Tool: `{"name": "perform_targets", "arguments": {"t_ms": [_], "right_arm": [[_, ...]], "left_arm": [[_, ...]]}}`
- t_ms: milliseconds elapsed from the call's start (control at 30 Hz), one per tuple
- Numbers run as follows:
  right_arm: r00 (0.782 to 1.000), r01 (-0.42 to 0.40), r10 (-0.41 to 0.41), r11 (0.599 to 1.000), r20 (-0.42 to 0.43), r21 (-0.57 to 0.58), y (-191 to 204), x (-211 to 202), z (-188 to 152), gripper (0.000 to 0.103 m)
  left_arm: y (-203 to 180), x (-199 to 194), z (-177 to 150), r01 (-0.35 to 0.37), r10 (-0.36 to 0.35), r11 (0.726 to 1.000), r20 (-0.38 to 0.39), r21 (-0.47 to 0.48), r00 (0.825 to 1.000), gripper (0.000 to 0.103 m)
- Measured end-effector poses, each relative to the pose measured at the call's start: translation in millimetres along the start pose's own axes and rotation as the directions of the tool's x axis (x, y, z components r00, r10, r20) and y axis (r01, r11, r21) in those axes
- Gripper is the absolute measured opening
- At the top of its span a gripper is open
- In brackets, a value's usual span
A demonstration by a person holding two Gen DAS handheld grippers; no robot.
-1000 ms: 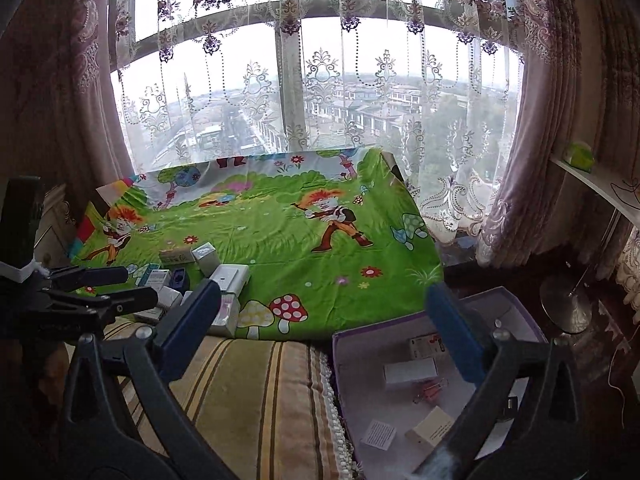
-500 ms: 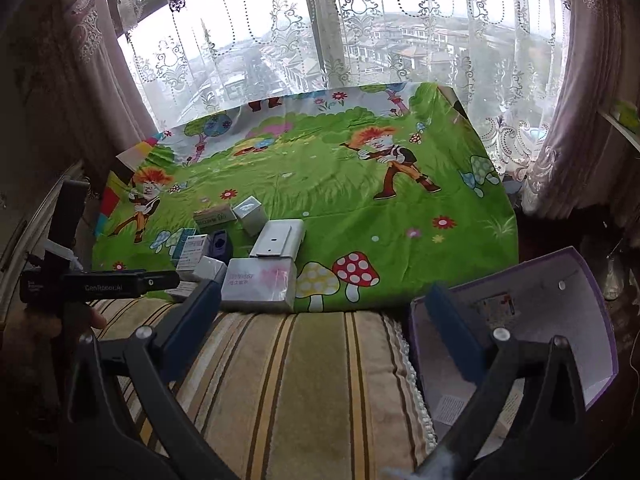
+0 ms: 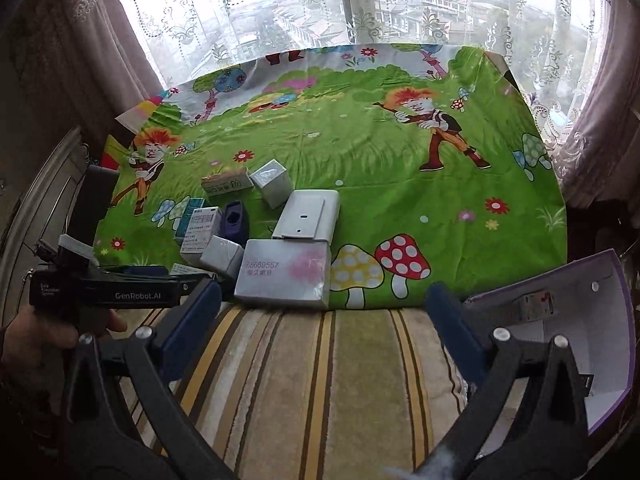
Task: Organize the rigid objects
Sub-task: 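Move both open tools back toward the remaining items, then grasp the flat white medicine box with the left tool while the right tool grasps the pink-printed white box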
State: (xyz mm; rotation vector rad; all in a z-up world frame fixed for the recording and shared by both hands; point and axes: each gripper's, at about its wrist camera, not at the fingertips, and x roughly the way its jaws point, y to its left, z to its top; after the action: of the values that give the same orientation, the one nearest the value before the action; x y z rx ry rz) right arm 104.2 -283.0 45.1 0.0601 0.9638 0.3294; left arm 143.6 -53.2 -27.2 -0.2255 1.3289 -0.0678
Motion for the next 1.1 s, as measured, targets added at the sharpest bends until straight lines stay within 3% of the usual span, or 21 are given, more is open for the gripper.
{"name": "perform_targets", "arguments": {"t_ms": [333, 433, 667, 833, 933, 1100], "right_arm": [[0.993, -0.006, 0.004, 1.0, -0.12, -0.011, 15.1, 41.6, -1.6, 0.103], [0.989, 0.001, -0.006, 1.0, -0.151, -0.028, 19.2, 50.5, -2.4, 0.103], [0.979, 0.005, -0.02, 0.998, -0.202, -0.07, 30.9, 67.0, -2.6, 0.103], [0.966, -0.009, -0.016, 0.996, -0.257, -0.093, 40.0, 84.0, -1.8, 0.103], [0.96, -0.023, -0.007, 0.994, -0.28, -0.103, 45.6, 92.3, -1.5, 0.103], [0.95, -0.026, -0.001, 0.996, -0.313, -0.08, 47.5, 104.1, 1.7, 0.103]], "left_arm": [[4.0, 22.8, 5.2, -0.034, 0.033, 0.999, -0.051, -0.011, 0.998, 0.085], [5.0, 30.4, 6.8, -0.022, 0.021, 1.0, -0.055, -0.016, 0.998, 0.078], [22.9, 22.3, -1.4, 0.073, -0.072, 0.993, 0.013, -0.097, 0.997, 0.078], [40.4, 2.9, -13.4, 0.178, -0.16, 0.97, 0.112, -0.165, 0.981, 0.078], [45.7, -2.9, -17.9, 0.196, -0.17, 0.964, 0.152, -0.18, 0.974, 0.078], [43.2, -5.7, -19.5, 0.198, -0.17, 0.963, 0.155, -0.181, 0.973, 0.078]]}}
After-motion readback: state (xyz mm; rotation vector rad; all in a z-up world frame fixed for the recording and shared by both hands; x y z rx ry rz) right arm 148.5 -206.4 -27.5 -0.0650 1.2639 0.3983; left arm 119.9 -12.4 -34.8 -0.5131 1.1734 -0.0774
